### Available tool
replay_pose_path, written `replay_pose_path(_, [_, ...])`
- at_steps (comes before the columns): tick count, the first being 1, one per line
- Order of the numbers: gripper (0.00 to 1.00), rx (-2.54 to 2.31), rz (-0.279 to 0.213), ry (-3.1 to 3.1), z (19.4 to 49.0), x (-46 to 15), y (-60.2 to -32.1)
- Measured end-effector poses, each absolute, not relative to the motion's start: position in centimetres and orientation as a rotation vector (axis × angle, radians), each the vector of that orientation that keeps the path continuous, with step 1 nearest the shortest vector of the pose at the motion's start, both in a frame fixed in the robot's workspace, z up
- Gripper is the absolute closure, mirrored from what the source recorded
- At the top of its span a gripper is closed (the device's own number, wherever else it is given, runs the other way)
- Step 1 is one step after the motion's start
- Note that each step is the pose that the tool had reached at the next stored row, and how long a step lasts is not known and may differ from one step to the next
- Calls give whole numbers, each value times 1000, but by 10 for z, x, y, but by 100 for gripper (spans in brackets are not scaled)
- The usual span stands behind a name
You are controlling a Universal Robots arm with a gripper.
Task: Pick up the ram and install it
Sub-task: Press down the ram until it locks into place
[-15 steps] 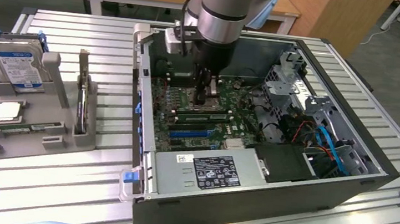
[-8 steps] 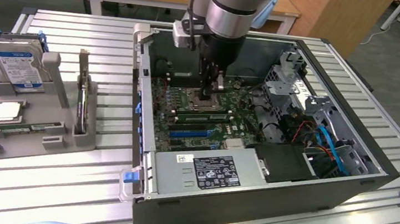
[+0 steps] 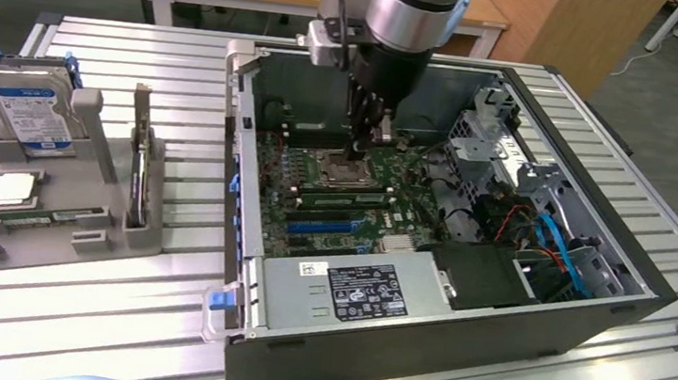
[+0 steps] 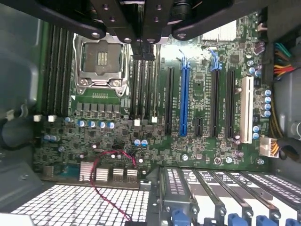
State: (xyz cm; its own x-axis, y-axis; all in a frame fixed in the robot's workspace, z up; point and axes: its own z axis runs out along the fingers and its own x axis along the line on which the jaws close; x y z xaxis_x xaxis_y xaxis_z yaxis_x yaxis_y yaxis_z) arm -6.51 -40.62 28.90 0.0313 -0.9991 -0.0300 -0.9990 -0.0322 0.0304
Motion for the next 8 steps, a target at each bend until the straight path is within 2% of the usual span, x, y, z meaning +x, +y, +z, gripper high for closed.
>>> replay_pose_path(8, [90, 2247, -110, -2177, 299, -57, -406])
